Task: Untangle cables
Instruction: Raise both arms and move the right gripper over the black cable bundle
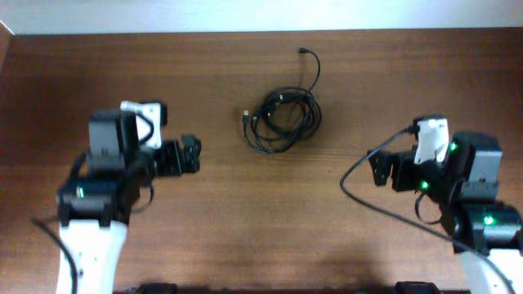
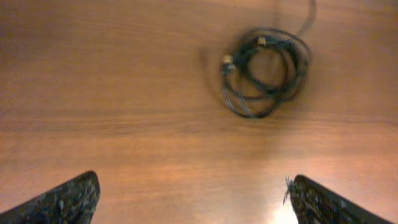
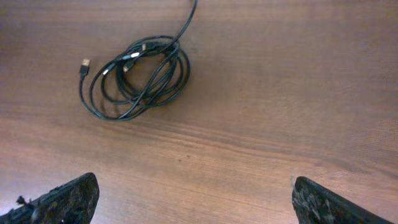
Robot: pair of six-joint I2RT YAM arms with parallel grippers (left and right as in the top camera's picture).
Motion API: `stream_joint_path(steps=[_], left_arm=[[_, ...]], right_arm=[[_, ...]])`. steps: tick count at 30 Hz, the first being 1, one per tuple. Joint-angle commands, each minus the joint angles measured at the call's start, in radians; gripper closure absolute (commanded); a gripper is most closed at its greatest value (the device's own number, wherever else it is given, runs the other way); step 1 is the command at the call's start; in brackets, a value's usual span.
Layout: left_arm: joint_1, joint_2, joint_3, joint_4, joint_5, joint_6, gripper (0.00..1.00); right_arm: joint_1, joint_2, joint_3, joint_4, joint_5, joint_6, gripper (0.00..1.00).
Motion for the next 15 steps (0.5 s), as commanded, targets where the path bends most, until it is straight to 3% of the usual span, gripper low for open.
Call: stream_joint_path(steps=[1,6,15], left_arm=[[0.003,0.094,0.134,-0.043,0.143,0.069,0.01],[0.003,0.105,0.155,-0.019,0.137,0.115,0.01],[-0.016,0.105,0.17,-0.043,0.081,0.125,0.01]], right_arm=[[0.089,0.105,0.15,-0.034,0.145,-0.017,0.02],[0.255,0.351,0.372,-0.143,0.376,-0.038,0.02],[0.307,0.662,0.613,-0.194,0.428,-0.066,0.02]])
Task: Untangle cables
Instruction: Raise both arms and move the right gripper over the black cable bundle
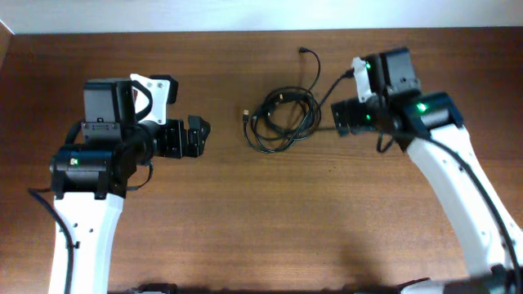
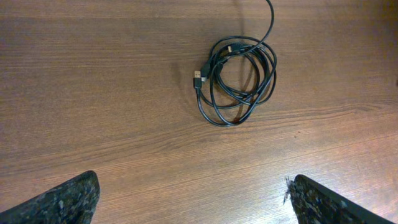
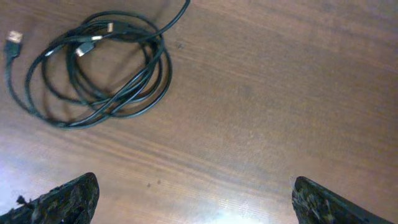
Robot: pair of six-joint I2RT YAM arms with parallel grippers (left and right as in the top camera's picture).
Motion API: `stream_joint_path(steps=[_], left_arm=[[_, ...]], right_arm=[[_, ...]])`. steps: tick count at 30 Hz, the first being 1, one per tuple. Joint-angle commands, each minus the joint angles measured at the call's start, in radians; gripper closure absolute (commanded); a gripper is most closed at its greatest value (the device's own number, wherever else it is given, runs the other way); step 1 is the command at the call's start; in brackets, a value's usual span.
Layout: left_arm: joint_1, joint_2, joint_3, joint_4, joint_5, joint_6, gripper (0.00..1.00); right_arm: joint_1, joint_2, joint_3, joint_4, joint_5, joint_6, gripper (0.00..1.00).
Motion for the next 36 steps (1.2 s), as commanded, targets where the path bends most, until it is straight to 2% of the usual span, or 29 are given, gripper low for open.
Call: stream_joint_path(steps=[1,4,8,12,23,32,36], left_arm=[[-0.031,-0.001,0.034,-0.017,-0.015,0.023,0.01],[-0.09,-0.001,0.061,-0.03,-0.047,0.022,0.01],[-0.192,-0.001,0.125,-0.085,-0.178,0.0,0.01],[-0.242,-0.001,0.159,-0.121,-0.196,-0.008,0.01],[-0.246,-0.001,0.159,-0.14,-0.196,-0.015,0.01],[-0.246,-0.001,0.159,-0.14,-0.196,-0.015,0.01],[-0.246,-0.001,0.159,-0.139,-0.2,-0.015,0.01]], right_arm=[[0.006,0.077,0.092,0.0,0.04,-0.033,0.02],[0.005,0.142,0.19,-0.013,0.04,-0.049,0.02],[0.004,0.247,0.389,-0.07,0.039,-0.054,0.02],[-0.003,0.353,0.558,-0.124,0.045,-0.072,0.02],[-0.008,0.513,0.564,-0.119,0.046,-0.083,0.02],[-0.007,0.521,0.571,0.183,-0.048,-0.071,0.02],[-0.007,0.547,0.571,0.263,-0.064,-0.071,0.01]])
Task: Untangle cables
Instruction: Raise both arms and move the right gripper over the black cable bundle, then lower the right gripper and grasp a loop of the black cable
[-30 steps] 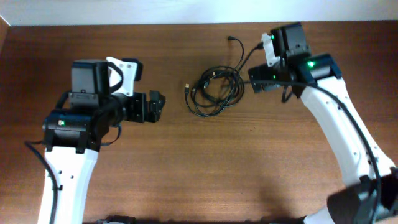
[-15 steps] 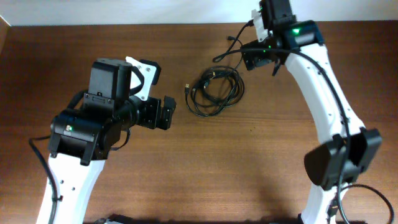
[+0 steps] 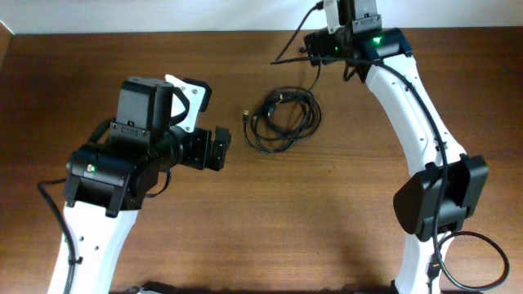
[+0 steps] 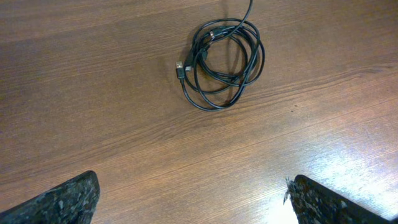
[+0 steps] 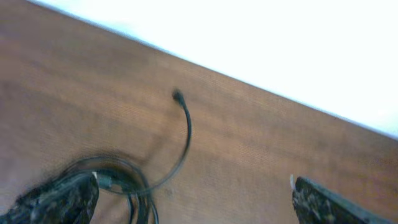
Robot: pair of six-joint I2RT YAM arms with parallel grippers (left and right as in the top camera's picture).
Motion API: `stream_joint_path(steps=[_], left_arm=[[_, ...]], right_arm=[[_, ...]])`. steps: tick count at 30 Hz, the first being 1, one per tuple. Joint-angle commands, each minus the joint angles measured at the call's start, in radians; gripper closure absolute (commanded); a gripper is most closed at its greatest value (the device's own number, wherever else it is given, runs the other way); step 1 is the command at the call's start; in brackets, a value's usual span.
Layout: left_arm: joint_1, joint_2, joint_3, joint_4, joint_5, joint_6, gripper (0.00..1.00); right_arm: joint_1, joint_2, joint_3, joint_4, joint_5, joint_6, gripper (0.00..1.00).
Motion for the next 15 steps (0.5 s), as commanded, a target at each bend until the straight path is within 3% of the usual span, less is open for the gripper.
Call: stream_joint_path(steps=[1,8,15], left_arm=[[-0.005,-0.002,0.02,0.0,-0.013,-0.01,0.01],[-0.005,-0.002,0.02,0.013,-0.013,-0.01,0.01],[-0.005,-0.002,0.02,0.012,-0.013,-0.01,0.01]], right_arm=[[-0.001,0.042,0.019,0.035,-0.033,0.008,0.01],[0.001,0.179,0.019,0.001,-0.034,0.008,0.04],[0.01,0.195,0.019,-0.112,-0.029,-0.042,0.09]])
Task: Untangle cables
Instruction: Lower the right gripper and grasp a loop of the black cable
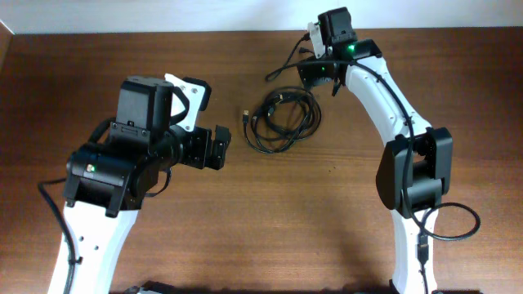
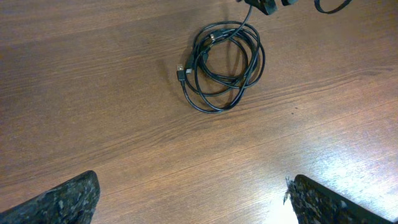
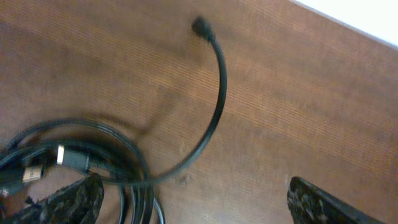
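Observation:
A tangled coil of black cables (image 1: 283,121) lies at the table's far middle, with a gold USB plug (image 1: 246,116) sticking out on its left. One loose tail (image 3: 219,106) curves from the coil to a small black plug (image 3: 199,25). My right gripper (image 1: 315,75) hangs open low over that tail at the coil's upper right edge, its fingertips (image 3: 62,202) either side of the cable, nothing held. My left gripper (image 1: 216,147) stands open to the left of the coil (image 2: 224,65), apart from it.
The brown wooden table (image 1: 261,220) ends at a white wall along its far edge, just behind the right gripper. The right arm's own black cable (image 1: 282,61) loops beside its wrist, near the coil.
My right gripper has come from the table's far edge toward the coil and lower, so the tail and coil fill its view. The left arm and the coil have not moved.
Both grippers began open at the near sides of the table. The right was then just right of the coil and the left higher up. Later the right was at the far edge over the tail's end. Now it sits over the tail by the coil.

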Robot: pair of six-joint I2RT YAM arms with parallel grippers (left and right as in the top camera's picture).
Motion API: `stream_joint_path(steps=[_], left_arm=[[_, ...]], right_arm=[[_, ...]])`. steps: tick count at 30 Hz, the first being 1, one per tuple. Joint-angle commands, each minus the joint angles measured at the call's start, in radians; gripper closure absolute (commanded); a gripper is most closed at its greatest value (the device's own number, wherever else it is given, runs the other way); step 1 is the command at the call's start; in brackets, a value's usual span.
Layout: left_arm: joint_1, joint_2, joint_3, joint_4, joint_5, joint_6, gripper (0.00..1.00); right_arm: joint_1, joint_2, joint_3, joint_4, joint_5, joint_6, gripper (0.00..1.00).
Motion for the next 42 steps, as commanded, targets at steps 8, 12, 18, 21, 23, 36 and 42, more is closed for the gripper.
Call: stream_joint_path(steps=[8,12,18,21,23,36,42], left_arm=[[-0.005,-0.002,0.019,0.001,-0.011,0.013,0.01],[-0.005,-0.002,0.019,0.0,-0.01,0.013,0.01],[-0.005,-0.002,0.019,-0.032,-0.011,0.013,0.01],[-0.005,-0.002,0.019,-0.035,-0.011,0.013,0.01],[-0.005,-0.002,0.019,-0.035,-0.011,0.013,0.01],[-0.005,-0.002,0.019,-0.036,-0.011,0.013,0.01],[-0.005,-0.002,0.019,-0.036,-0.011,0.013,0.01]], right_arm=[[0.009,-0.013,0.011,-0.28,-0.005,-0.168,0.02],[0.006,-0.013,0.013,-0.285,0.013,-0.075,0.02],[-0.009,-0.011,0.056,-0.259,-0.11,-0.024,0.02],[0.0,-0.003,0.056,-0.259,-0.106,-0.024,0.02],[0.011,0.008,0.056,-0.259,-0.103,-0.024,0.02],[0.026,0.058,0.056,-0.244,-0.034,-0.024,0.02],[0.023,0.074,0.056,-0.241,-0.031,-0.024,0.02]])
